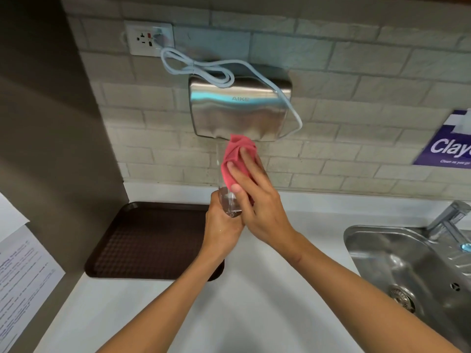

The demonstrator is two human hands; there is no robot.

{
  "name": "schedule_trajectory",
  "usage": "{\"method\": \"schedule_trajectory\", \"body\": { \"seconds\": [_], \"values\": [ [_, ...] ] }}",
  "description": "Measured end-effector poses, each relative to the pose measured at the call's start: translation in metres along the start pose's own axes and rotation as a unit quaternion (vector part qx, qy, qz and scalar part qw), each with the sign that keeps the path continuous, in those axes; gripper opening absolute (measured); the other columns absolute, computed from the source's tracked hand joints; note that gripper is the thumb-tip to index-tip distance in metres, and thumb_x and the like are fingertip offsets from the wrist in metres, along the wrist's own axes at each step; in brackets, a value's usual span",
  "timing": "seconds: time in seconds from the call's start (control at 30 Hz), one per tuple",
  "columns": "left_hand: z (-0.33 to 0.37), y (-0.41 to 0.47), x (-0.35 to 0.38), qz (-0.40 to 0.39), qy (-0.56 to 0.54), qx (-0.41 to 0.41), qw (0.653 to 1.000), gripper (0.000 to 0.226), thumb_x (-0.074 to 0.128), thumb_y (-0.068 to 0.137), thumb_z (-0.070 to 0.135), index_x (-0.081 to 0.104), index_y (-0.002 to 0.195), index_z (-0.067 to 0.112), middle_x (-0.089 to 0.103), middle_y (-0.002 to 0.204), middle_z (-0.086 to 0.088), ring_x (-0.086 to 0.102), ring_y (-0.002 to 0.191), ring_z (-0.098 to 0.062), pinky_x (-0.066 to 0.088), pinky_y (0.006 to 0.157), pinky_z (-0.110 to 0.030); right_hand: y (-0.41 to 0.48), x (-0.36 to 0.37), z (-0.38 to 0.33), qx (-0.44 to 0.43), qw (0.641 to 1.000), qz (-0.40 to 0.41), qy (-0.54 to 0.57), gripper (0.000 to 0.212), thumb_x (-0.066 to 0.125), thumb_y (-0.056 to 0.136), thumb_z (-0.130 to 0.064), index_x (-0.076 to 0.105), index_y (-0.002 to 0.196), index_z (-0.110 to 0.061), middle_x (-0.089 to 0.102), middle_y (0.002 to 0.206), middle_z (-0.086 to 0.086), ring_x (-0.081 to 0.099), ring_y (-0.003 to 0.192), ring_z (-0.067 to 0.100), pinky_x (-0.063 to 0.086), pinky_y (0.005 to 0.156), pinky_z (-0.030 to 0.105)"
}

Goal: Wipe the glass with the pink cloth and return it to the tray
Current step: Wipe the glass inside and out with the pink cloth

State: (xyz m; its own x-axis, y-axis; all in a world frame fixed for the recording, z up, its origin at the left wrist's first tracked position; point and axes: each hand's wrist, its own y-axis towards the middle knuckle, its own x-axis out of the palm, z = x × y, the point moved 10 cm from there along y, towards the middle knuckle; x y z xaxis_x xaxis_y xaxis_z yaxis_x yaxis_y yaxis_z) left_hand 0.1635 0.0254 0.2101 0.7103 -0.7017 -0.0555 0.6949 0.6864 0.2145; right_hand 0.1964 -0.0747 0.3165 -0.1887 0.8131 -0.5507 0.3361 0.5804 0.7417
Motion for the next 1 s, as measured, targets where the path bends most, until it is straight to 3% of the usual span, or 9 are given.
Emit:
{"method": "schedule_trajectory", "body": {
  "seconds": [0.13,0.27,0.37,0.47,0.6,0.73,0.8,0.9,1.0],
  "values": [
    [0.016,-0.003,0.002,-0.009,-0.031,0.008,0.999,0.06,0.083,0.07,0.046,0.058,0.121,0.026,0.075,0.094,0.029,0.074,0.082,0.005,0.056,0.066,-0.013,0.01,-0.005,0.011,0.101,0.99,0.02,0.098,0.049,0.045,0.113,-0.011,0.038,0.162,-0.01,0.027,0.175,0.009,0.026,0.162,0.017,0.026,0.13,0.025],
    [0.026,-0.001,-0.006,-0.008,-0.059,0.037,0.998,0.057,0.089,0.085,0.028,0.061,0.134,0.019,0.079,0.11,0.005,0.077,0.1,-0.007,0.06,0.081,-0.018,-0.003,0.002,0.026,0.202,0.958,-0.009,0.204,0.048,0.031,0.118,-0.015,0.03,0.166,-0.012,0.046,0.165,0.005,0.049,0.15,0.016,0.041,0.125,0.046],
    [0.032,-0.001,-0.009,-0.019,-0.069,0.047,0.996,0.061,0.086,0.08,0.037,0.062,0.134,0.019,0.079,0.108,0.007,0.078,0.1,-0.007,0.06,0.08,-0.017,-0.019,0.006,0.019,0.191,0.959,-0.023,0.208,0.049,0.032,0.117,-0.011,0.029,0.166,-0.012,0.047,0.165,0.009,0.048,0.151,0.018,0.041,0.124,0.048],
    [0.031,-0.004,-0.008,-0.028,-0.063,0.035,0.997,0.054,0.083,0.077,0.041,0.061,0.122,0.02,0.077,0.097,0.015,0.076,0.086,0.0,0.058,0.072,-0.016,-0.02,0.003,0.004,0.122,0.983,-0.024,0.138,0.051,0.038,0.113,-0.01,0.029,0.163,-0.011,0.024,0.175,0.008,0.02,0.164,0.013,0.023,0.133,0.037],
    [0.033,-0.006,-0.002,-0.039,-0.057,0.047,0.996,0.038,0.078,0.086,0.027,0.059,0.118,0.027,0.076,0.101,-0.001,0.076,0.088,-0.012,0.062,0.074,-0.024,0.001,0.006,-0.016,0.025,0.997,-0.049,0.062,0.05,0.042,0.109,-0.007,0.04,0.159,-0.008,0.018,0.174,0.005,0.001,0.166,0.038,0.006,0.135,0.053],
    [0.044,-0.008,0.001,-0.058,-0.078,0.051,0.994,0.055,0.082,0.073,0.047,0.06,0.121,0.03,0.078,0.101,0.009,0.076,0.092,-0.007,0.062,0.079,-0.022,0.029,-0.009,-0.006,0.075,0.989,-0.002,0.127,0.055,0.04,0.112,-0.011,0.029,0.165,-0.009,0.013,0.178,0.008,0.009,0.166,0.021,0.015,0.135,0.038],
    [0.044,-0.008,0.0,-0.068,-0.092,0.049,0.992,0.055,0.086,0.076,0.037,0.061,0.124,0.027,0.078,0.104,0.005,0.077,0.094,-0.012,0.062,0.081,-0.023,0.031,-0.01,0.004,0.137,0.97,0.003,0.201,0.059,0.037,0.115,-0.018,0.016,0.17,-0.017,0.014,0.179,0.0,0.018,0.164,0.01,0.02,0.133,0.031],
    [0.047,-0.004,-0.005,-0.062,-0.104,0.064,0.991,0.05,0.084,0.083,0.023,0.062,0.128,0.016,0.08,0.103,0.004,0.078,0.095,-0.011,0.061,0.081,-0.023,0.013,0.0,0.009,0.202,0.939,-0.016,0.277,0.057,0.032,0.117,-0.026,0.012,0.17,-0.026,0.029,0.173,-0.012,0.036,0.155,0.001,0.034,0.128,0.034],
    [0.052,-0.002,-0.011,-0.053,-0.106,0.08,0.99,0.057,0.083,0.081,0.036,0.063,0.131,0.018,0.078,0.113,-0.003,0.078,0.104,-0.016,0.062,0.084,-0.024,-0.007,0.003,-0.001,0.166,0.951,-0.016,0.259,0.057,0.031,0.116,-0.02,0.012,0.169,-0.024,0.022,0.176,-0.008,0.023,0.162,0.009,0.023,0.133,0.049]
  ]
}}
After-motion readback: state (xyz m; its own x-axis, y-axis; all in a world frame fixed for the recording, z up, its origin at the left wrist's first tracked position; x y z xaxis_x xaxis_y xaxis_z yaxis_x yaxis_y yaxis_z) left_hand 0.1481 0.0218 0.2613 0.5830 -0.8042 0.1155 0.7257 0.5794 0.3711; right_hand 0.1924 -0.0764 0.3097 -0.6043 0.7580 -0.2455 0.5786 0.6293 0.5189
